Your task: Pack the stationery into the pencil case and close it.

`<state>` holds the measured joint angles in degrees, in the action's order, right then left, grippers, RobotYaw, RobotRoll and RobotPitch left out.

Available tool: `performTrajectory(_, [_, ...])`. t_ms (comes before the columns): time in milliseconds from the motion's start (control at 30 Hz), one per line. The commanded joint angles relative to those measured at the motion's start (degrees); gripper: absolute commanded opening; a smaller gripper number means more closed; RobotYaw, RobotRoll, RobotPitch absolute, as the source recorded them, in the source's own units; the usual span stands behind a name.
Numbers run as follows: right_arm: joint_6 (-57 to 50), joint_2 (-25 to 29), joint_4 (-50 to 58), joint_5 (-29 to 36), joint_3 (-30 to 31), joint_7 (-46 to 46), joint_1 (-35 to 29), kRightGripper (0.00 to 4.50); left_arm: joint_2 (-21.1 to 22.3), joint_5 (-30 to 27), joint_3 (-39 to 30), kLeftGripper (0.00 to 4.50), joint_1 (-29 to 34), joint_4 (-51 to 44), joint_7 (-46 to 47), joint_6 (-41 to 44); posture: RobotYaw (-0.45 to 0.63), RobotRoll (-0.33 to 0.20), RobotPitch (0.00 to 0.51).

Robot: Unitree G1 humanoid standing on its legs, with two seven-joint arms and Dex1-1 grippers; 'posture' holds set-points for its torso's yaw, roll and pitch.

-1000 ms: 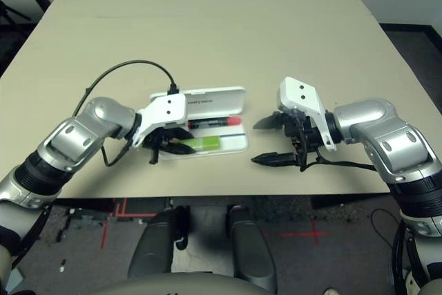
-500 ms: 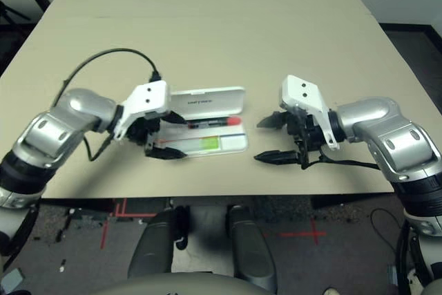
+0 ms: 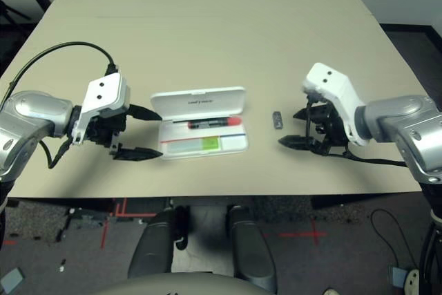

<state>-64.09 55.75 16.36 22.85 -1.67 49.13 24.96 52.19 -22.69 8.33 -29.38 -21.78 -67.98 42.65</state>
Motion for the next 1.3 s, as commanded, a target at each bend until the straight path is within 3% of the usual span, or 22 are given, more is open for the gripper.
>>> performTrajectory(33, [-5.8, -7.4, -2.3, -4.0, -2.8, -12.9, 4.6, 4.5, -0.1, -0.2, 0.3, 4.46, 0.2, -0.5, 0.4, -0.8, -0.02, 0.0, 0.183])
performTrajectory(100, [-10.1, -11.2, -2.3, -4.8, -3.7, -17.4, 6.7, 4.5, -0.4, -0.1, 0.7, 4.46, -0.2, -0.2, 0.4, -1.1, -0.02, 0.0, 0.183])
performTrajectory(300, [-16.6, -14.7, -0.4, -4.0, -5.2, -22.1, 8.7, 4.5, -0.9, 0.2, 1.2, 4.46, -0.6, 0.2, 0.5, -1.4, -0.03, 0.0, 0.181])
performTrajectory(600, [-23.8, -20.7, 5.7, -1.1, -5.2, -24.2, 6.7, 4.5, -0.8, 0.4, 1.6, 4.46, -0.6, 0.0, 0.9, -1.4, -0.01, 0.0, 0.182])
performTrajectory(1300, [-14.5, -25.3, -1.4, -3.5, 0.0, -28.9, 1.0, 4.5, -0.7, 0.0, 2.4, 4.46, -1.8, -0.3, 0.9, -0.5, 0.0, 0.0, 0.184])
